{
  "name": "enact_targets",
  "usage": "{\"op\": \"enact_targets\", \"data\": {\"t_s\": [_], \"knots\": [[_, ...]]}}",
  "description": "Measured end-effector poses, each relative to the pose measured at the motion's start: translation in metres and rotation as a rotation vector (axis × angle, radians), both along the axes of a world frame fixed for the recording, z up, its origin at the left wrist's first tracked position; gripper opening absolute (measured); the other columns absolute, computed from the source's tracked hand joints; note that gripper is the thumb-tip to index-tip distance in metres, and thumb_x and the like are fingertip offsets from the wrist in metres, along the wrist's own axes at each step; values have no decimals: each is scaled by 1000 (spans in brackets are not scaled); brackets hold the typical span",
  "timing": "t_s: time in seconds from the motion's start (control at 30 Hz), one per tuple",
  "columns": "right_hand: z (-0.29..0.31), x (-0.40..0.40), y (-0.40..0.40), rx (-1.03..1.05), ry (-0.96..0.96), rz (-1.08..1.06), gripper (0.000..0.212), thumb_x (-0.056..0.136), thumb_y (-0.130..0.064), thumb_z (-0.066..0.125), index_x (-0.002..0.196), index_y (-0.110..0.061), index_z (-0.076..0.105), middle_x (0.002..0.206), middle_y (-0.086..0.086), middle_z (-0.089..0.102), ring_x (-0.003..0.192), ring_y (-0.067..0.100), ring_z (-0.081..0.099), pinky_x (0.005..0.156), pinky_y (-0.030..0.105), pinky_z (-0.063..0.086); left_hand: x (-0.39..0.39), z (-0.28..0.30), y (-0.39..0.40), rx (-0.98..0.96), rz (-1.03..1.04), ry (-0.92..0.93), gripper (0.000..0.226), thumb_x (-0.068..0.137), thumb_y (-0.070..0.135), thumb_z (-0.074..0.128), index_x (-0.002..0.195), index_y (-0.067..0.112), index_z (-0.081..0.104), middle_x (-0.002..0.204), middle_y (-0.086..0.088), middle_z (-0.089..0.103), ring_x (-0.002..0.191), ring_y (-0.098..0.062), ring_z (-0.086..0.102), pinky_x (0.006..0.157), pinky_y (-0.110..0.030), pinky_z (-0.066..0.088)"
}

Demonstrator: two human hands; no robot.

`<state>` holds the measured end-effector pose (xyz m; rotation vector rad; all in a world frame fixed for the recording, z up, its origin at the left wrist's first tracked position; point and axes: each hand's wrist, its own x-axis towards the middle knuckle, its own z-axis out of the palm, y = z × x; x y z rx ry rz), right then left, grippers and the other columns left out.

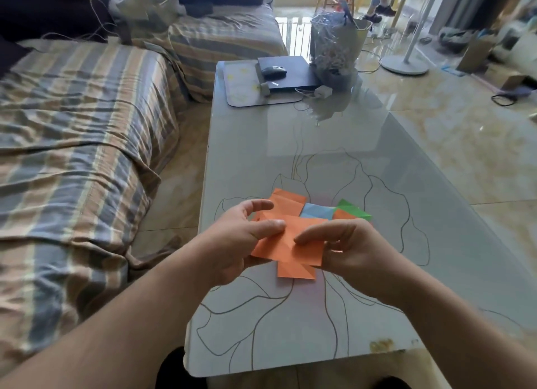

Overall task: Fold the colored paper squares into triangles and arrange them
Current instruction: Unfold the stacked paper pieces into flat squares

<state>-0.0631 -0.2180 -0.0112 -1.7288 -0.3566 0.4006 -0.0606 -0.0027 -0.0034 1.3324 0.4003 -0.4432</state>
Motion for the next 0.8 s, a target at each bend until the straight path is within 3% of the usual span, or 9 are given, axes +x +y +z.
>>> {"op": "enact_targets", "data": {"t_s": [0.1, 0.23, 0.33, 0.43, 0.5, 0.67, 0.8], "knots": [[2, -1, 7, 27, 2, -2, 23, 72, -17, 84, 93, -27, 85, 98, 10, 78, 96, 43, 70, 91, 45, 62, 0, 3, 4, -25, 8, -20, 40, 94, 9, 73, 129, 22, 61, 114, -12, 72, 70, -18, 73, 56, -29, 59], [1, 1, 13, 51, 15, 11, 26, 70, -21, 82, 94, -30, 84, 95, 19, 76, 94, 47, 68, 90, 50, 61, -2, 2, 10, 10, -36, -68, 38, 95, 11, 72, 128, 27, 63, 116, -10, 73, 85, -23, 72, 74, -40, 61], [3, 1, 15, 62, 30, 3, 24, 68, -19, 83, 91, -21, 83, 91, 20, 76, 89, 45, 69, 87, 49, 60, -5, 2, 10, 31, -64, -95, 36, 96, 12, 70, 128, 28, 63, 116, -10, 74, 89, -24, 73, 70, -36, 62], [5, 2, 12, 67, 18, -31, 20, 67, -18, 83, 87, -19, 83, 87, 10, 77, 81, 40, 68, 82, 46, 61, -4, 5, 7, -26, -13, -61, 29, 100, 14, 66, 126, 25, 64, 115, -9, 74, 89, -24, 74, 67, -35, 62], [5, 4, 9, 133, 38, -96, 15, 68, -16, 82, 83, -17, 83, 82, 8, 75, 75, 28, 66, 78, 38, 58, -2, 9, 3, -120, 44, -2, 22, 101, 14, 63, 122, 21, 66, 105, -10, 77, 82, -22, 72, 62, -32, 58], [12, 4, -1, 244, 138, -101, 11, 79, 1, 78, 86, -8, 81, 83, 16, 69, 76, 24, 65, 71, 28, 57, -1, 11, -6, -234, 135, 64, 25, 100, 9, 61, 125, 10, 64, 102, -17, 74, 76, -24, 70, 62, -35, 60], [20, 5, -16, 232, 279, -87, 34, 88, 16, 63, 87, -12, 82, 91, 11, 73, 77, 22, 69, 69, 26, 58, -4, 13, -9, -269, 135, 55, 29, 99, -2, 54, 124, 12, 62, 105, -19, 68, 69, -22, 70, 65, -37, 64]]}}
